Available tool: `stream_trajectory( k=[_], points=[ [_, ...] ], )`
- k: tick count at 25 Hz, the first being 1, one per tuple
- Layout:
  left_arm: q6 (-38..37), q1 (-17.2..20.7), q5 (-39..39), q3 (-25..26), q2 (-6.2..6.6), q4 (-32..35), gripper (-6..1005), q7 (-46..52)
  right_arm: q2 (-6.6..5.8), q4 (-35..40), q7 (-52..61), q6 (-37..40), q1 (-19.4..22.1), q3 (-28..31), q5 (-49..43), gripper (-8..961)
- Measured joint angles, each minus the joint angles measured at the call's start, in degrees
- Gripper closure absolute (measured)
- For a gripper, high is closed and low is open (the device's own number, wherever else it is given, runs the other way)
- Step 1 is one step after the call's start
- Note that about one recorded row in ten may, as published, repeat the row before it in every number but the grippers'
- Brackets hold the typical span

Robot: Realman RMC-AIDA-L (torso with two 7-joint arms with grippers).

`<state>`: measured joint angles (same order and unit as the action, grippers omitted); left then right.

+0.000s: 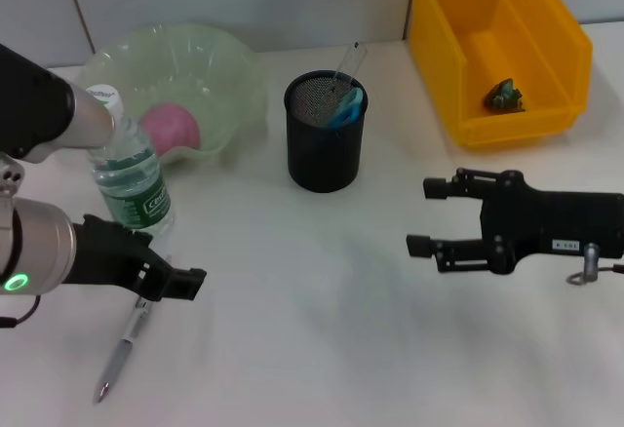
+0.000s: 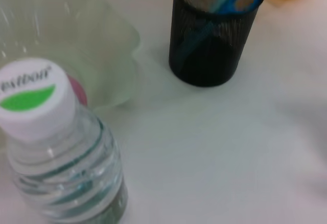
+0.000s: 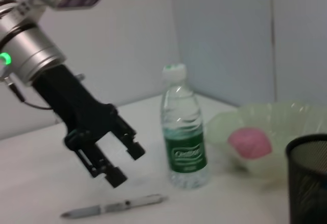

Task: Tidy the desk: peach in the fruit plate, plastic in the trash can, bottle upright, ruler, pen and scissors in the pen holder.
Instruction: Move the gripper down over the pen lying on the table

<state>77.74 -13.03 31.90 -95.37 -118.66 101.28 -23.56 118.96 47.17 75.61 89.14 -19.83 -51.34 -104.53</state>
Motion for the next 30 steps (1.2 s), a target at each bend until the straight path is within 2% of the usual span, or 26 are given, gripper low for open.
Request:
stream_trajectory(
  k=[4, 5, 9, 16, 30],
  points=[
    [-0.01, -0.66, -0.02, -0.01, 0.01, -1.64, 207, 0.89, -0.06, 0.39, 0.63, 0.91, 0.02, 0.0, -1.62, 137],
    [-0.15, -1.82, -0.14, 0.0, 0.01, -4.58, 208, 2.67, -0.07, 0.79, 0.8, 1.33, -0.03, 0.0, -3.39, 137],
    [-0.19, -2.2, -0.14, 0.0, 0.01, -5.24, 208, 3.19, -0.04, 1.1, 0.82, 1.8, -0.31, -0.04, -5.0, 137],
    [0.23, -4.23, -4.05, -0.62, 0.04, -6.75, 209, 12.47, -0.1, 1.68, 0.82, 1.89, -0.1, 0.35, -5.33, 137],
    [1.1, -10.07, -10.68, -8.29, -0.09, -12.17, 217, 26.49, 0.0, 1.84, 0.2, 1.37, 0.75, 0.64, -6.11, 137]
  ],
)
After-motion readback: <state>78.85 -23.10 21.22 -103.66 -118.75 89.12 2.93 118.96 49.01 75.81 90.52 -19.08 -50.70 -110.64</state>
